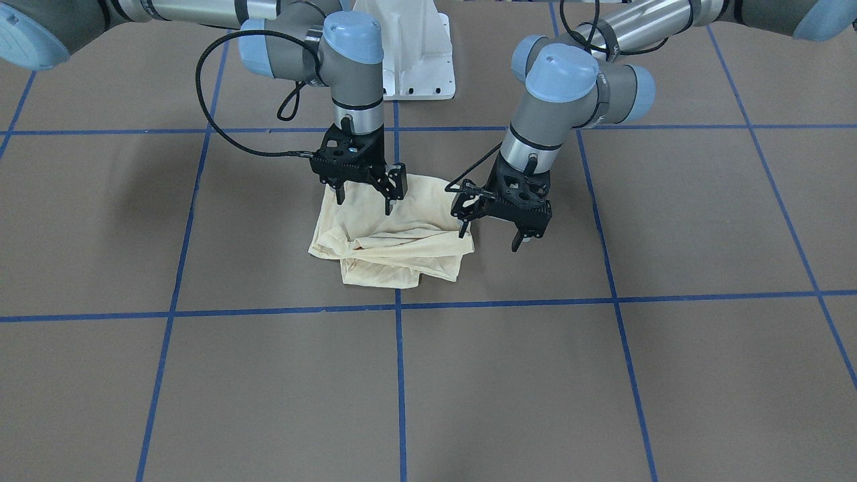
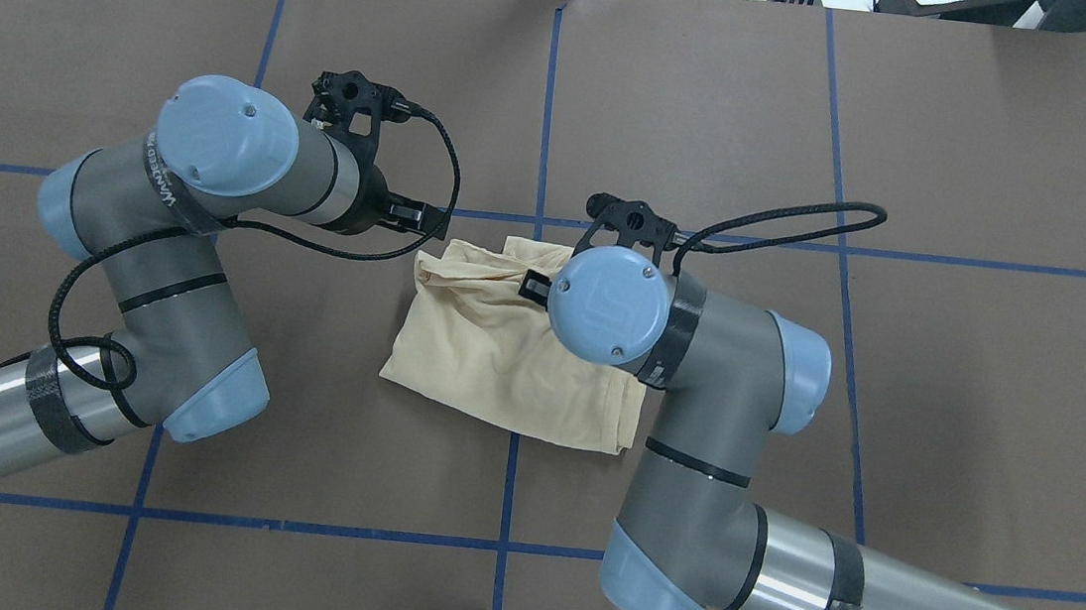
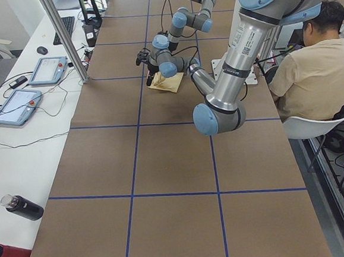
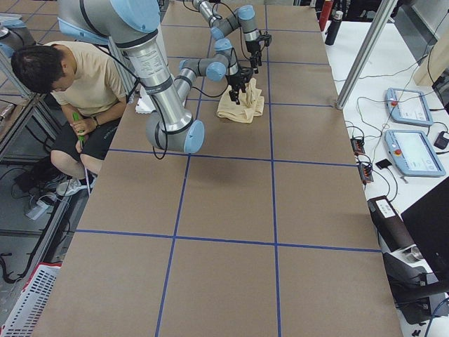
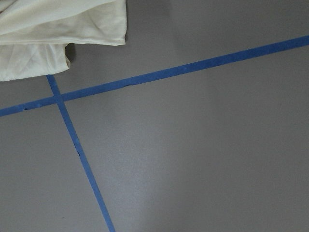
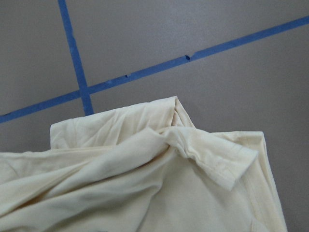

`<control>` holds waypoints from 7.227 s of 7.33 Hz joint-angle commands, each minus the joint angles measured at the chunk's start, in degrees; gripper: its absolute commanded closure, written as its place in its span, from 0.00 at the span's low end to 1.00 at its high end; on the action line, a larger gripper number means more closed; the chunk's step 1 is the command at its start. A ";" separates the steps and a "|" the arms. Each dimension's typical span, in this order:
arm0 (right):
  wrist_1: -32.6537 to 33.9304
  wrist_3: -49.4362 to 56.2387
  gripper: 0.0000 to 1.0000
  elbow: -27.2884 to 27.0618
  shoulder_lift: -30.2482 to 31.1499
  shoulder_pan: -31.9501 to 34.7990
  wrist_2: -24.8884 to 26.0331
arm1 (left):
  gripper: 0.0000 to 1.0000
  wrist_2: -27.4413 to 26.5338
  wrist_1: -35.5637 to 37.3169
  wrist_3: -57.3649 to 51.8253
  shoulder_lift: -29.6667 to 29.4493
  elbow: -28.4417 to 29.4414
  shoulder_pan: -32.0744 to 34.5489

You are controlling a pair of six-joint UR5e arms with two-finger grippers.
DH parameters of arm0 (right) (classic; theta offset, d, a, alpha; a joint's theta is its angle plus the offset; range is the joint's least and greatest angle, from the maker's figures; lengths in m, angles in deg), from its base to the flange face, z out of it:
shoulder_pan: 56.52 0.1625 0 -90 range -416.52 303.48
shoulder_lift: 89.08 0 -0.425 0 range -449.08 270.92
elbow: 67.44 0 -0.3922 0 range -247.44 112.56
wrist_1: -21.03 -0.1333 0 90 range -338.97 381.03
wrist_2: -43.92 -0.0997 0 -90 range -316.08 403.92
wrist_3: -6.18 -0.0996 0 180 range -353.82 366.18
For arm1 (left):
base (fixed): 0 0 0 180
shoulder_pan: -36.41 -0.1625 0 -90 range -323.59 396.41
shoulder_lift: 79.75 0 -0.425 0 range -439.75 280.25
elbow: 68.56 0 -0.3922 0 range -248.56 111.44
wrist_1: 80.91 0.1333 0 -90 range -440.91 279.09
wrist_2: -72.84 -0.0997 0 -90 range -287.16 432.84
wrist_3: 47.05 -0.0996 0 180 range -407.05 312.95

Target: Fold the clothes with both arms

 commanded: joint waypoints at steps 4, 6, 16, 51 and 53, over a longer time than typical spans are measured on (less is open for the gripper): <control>-0.70 5.87 0.53 12.83 -5.86 4.09 0.87 | 0.00 0.02 0.09 0.40 0.37 -1.40 0.21; -6.72 9.66 0.72 18.35 -6.65 9.01 0.08 | 0.00 0.02 0.09 0.31 0.81 -2.18 0.30; 6.42 62.26 0.00 -19.66 33.79 40.07 -28.89 | 0.00 0.37 15.11 -19.39 21.06 -28.17 8.52; -0.44 92.99 0.00 -15.45 58.03 65.20 -47.03 | 0.00 28.94 17.66 -67.10 41.85 -4.99 53.38; -0.44 92.99 0.00 -15.45 58.03 65.20 -47.12 | 0.00 29.11 17.66 -67.19 42.12 -5.18 53.38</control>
